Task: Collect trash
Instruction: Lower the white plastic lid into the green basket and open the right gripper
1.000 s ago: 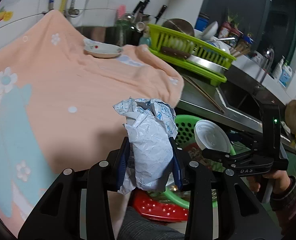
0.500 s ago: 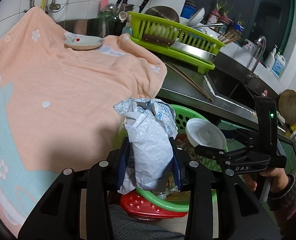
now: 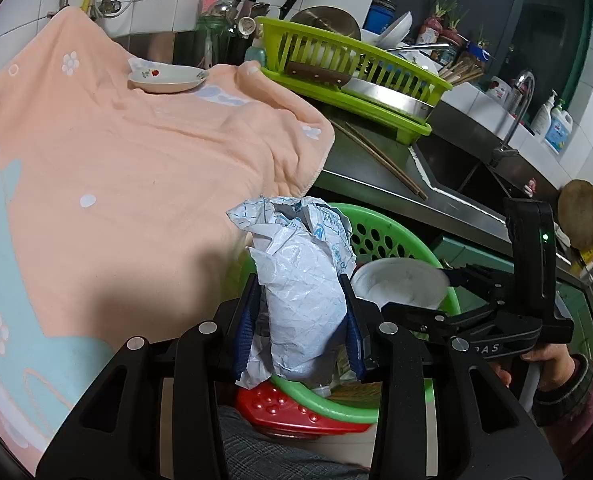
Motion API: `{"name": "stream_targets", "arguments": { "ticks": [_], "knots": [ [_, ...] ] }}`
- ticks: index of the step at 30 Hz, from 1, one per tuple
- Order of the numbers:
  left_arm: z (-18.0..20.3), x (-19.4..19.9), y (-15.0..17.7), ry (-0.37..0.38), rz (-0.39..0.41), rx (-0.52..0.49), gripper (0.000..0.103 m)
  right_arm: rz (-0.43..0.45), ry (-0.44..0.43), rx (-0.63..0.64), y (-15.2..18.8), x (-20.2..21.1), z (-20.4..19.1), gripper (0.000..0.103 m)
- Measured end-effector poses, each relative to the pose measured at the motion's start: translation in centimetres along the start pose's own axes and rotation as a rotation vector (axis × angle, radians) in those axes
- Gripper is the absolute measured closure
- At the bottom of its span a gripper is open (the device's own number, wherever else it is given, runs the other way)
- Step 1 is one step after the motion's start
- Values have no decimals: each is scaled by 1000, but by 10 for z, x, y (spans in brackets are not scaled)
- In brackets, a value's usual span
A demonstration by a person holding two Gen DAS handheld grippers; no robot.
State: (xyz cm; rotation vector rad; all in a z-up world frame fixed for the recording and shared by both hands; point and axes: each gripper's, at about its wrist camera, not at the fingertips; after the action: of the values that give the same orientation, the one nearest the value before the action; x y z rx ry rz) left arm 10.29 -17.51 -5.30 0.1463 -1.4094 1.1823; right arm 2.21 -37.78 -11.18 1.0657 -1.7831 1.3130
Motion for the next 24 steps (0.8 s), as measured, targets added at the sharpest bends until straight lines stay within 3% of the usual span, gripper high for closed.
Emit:
{"name": "stream_targets", "arguments": {
  "ticks": [14, 24],
  "knots": [
    [5, -8, 1, 14, -18, -5, 65, 19, 0, -4, 3, 6, -2, 11],
    [14, -23, -2, 27, -51, -9, 65, 38, 70, -13, 7, 19, 2, 11]
  ]
}}
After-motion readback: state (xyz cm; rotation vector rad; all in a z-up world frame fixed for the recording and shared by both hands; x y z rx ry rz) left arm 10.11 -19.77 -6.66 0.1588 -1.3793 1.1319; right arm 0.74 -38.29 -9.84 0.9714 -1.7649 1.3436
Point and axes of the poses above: each gripper's, at about its wrist camera, not at the fingertips, and x roughly against the way its jaws point, z to its right, y to its underside, and after that the axes turned 11 degrees about -z, right-handed
